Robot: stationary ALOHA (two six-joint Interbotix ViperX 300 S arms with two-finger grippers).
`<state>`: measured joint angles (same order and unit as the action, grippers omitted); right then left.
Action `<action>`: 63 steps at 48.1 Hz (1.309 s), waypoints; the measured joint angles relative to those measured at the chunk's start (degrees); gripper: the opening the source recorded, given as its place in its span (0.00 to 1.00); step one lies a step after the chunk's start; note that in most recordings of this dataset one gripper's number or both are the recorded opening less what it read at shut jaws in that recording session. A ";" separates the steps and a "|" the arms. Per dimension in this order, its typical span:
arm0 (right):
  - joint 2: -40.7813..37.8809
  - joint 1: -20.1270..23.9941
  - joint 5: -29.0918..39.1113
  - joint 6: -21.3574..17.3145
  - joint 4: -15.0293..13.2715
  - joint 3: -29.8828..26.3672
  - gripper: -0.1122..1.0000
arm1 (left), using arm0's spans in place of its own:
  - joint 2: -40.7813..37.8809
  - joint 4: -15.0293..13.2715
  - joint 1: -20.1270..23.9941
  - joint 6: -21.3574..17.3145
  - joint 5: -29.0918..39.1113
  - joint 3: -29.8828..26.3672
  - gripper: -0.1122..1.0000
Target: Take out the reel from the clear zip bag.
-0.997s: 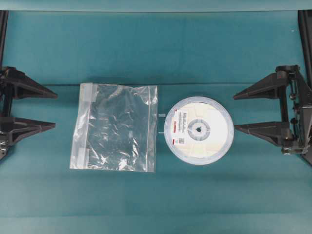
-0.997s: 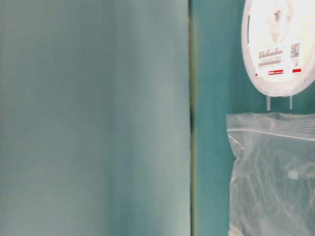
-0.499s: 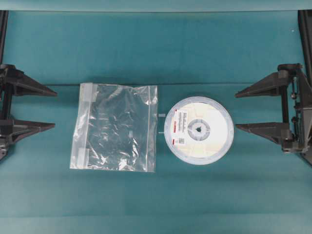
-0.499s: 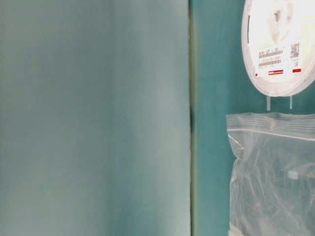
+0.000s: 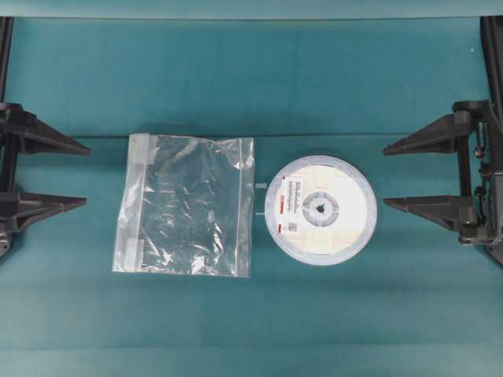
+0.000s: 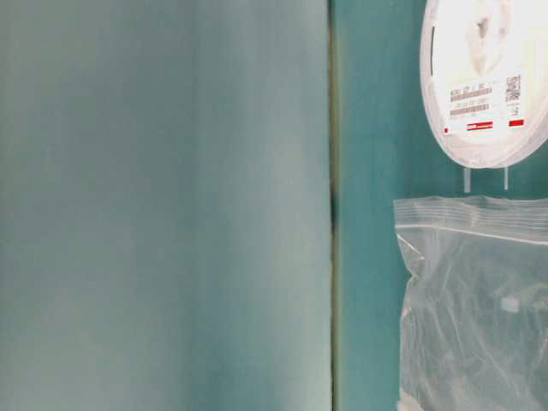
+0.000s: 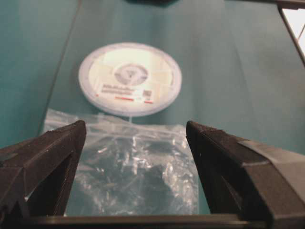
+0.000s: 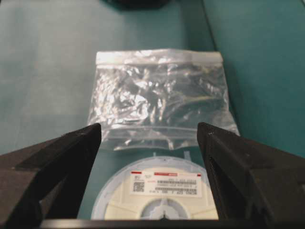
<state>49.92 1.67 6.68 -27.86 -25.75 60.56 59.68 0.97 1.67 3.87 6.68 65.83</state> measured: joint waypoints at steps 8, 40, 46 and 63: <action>0.00 0.00 0.09 0.00 0.00 0.00 0.90 | 0.09 0.00 0.00 0.00 0.00 0.00 0.93; 0.09 0.00 0.09 0.00 0.09 0.00 0.90 | 0.00 0.00 0.09 0.00 0.00 0.00 0.93; 0.00 0.00 0.09 -0.09 0.09 0.09 0.90 | 0.00 0.00 0.09 0.09 0.09 0.00 0.93; 0.09 0.00 0.00 -0.09 0.44 0.44 0.90 | 0.00 0.00 0.00 0.79 0.00 -0.09 0.93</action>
<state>50.01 1.67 6.68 -27.95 -25.31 61.00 59.68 0.97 1.67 4.66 6.68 65.74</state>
